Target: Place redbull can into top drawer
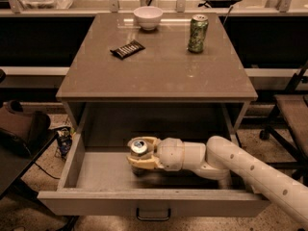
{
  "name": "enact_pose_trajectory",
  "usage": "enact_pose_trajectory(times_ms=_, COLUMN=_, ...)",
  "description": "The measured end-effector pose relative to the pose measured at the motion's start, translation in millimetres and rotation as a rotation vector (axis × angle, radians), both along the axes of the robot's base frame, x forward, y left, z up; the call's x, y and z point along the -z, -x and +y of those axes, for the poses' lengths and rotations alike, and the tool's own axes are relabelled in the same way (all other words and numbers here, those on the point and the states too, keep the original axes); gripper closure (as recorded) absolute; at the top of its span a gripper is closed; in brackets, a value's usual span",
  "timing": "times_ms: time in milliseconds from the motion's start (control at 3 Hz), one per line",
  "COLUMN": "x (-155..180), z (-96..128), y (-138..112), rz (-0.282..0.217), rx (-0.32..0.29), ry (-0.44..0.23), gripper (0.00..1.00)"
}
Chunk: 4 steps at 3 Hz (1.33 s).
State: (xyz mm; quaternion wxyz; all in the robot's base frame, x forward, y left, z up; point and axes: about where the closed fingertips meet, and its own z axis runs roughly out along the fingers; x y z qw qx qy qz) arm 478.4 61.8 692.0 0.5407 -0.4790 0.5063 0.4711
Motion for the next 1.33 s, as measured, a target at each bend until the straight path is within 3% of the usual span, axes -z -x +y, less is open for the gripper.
enact_pose_trajectory(times_ms=1000, x=-1.5, z=5.2, y=2.1, rz=-0.001, rx=-0.011, ry=-0.002, gripper=0.14)
enact_pose_trajectory(times_ms=1333, x=-2.0, z=6.9, y=2.8, rz=-0.002, rx=-0.015, ry=-0.003, gripper=0.00)
